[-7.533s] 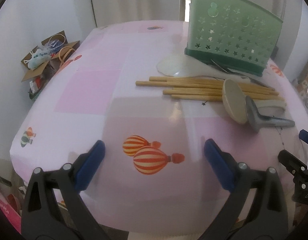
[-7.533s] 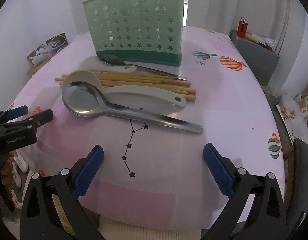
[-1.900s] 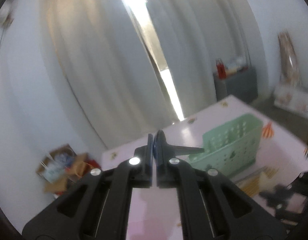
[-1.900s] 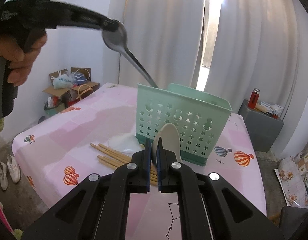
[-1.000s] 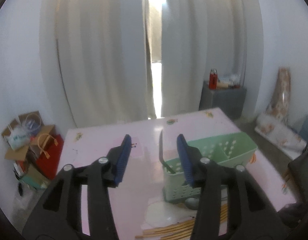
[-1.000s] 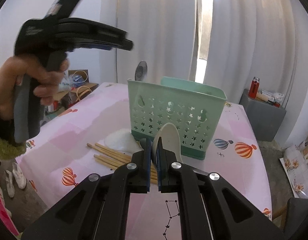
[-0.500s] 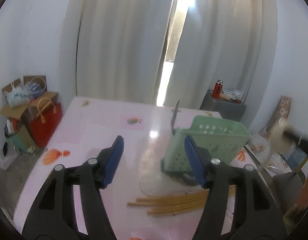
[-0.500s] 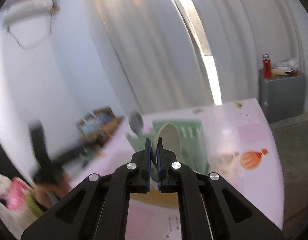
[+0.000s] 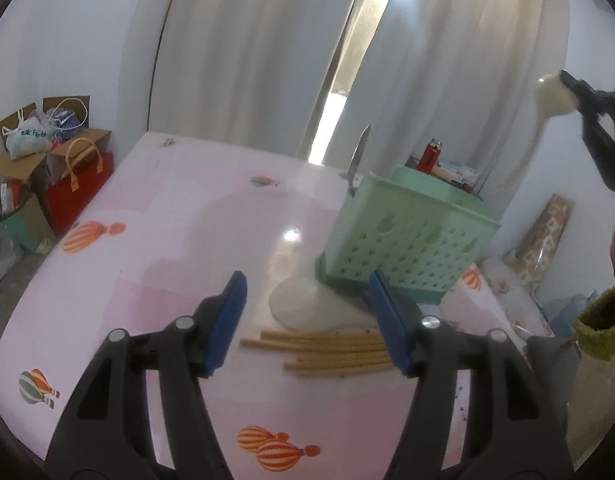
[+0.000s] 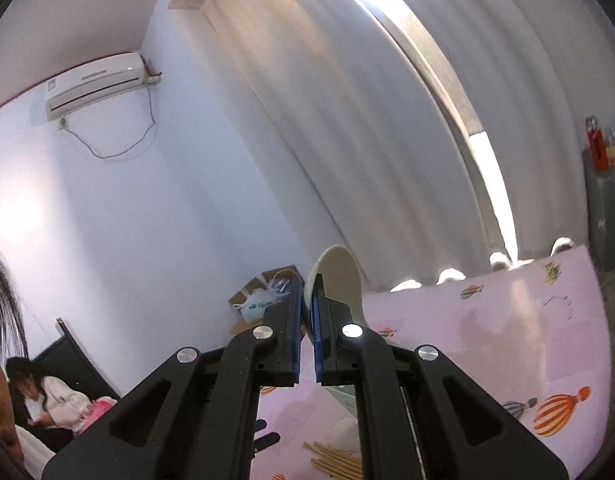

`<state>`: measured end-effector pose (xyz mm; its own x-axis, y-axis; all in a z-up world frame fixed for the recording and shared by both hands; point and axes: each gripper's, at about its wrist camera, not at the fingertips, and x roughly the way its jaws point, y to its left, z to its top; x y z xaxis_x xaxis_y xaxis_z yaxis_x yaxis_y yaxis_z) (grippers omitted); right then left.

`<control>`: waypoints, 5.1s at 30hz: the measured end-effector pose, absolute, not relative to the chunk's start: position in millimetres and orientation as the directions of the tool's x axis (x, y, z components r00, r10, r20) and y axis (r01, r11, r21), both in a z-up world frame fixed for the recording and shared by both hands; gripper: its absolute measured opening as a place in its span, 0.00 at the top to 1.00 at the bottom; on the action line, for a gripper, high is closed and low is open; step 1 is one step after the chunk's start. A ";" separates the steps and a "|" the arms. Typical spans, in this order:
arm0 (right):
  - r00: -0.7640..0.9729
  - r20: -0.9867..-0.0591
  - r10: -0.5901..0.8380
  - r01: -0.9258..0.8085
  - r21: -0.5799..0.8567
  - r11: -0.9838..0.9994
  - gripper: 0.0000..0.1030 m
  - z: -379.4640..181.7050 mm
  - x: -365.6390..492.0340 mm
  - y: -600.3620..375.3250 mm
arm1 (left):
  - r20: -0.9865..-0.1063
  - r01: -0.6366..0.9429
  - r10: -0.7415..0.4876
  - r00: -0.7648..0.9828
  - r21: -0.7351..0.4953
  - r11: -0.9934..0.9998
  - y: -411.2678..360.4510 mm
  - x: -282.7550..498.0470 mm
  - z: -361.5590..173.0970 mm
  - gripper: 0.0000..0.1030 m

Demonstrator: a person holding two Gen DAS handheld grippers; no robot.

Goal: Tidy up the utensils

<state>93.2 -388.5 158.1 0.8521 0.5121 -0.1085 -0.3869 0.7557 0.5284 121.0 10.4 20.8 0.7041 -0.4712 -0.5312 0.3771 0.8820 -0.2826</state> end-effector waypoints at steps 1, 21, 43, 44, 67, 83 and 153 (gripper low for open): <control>0.847 -0.115 0.518 -0.386 0.538 0.750 0.95 152.0 100.6 -388.0 | -0.534 0.375 -0.470 0.703 -0.282 0.883 11.5 121.7 19.5 0.42; 0.852 -0.375 0.364 -0.110 0.552 0.827 0.89 43.3 134.0 -405.5 | -0.561 0.344 -0.453 0.693 -0.295 0.891 17.0 130.0 6.0 0.41; 0.901 -0.407 0.152 0.063 0.468 0.881 0.67 53.8 63.1 -413.2 | -0.560 0.327 -0.440 0.702 -0.295 0.898 19.9 120.3 9.6 0.40; 0.898 -0.411 0.154 0.059 0.461 0.886 0.63 53.0 60.9 -411.5 | -0.563 0.327 -0.439 0.701 -0.294 0.898 19.6 120.5 9.3 0.40; 0.714 -0.616 0.332 -0.031 0.447 0.894 0.54 -26.6 61.9 -344.5 | -0.643 0.305 -0.489 0.589 -0.383 0.872 2.9 173.0 -18.1 0.49; 0.692 -0.623 0.364 -0.018 0.490 0.872 0.54 -40.9 66.4 -347.3 | -0.679 0.111 -0.647 0.345 -0.655 0.747 6.1 238.8 -61.7 0.57; 0.717 -0.694 -0.057 -0.188 -0.271 0.944 0.94 -54.9 149.4 -194.1 | -0.642 0.277 -0.518 0.565 -0.444 0.852 46.4 178.6 -51.4 0.76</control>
<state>149.4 -194.1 -54.9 0.7173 -0.0568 -0.6945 -0.1880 0.9440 -0.2713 178.6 46.4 -51.4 0.5654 -0.5177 -0.6421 0.2768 0.8525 -0.4435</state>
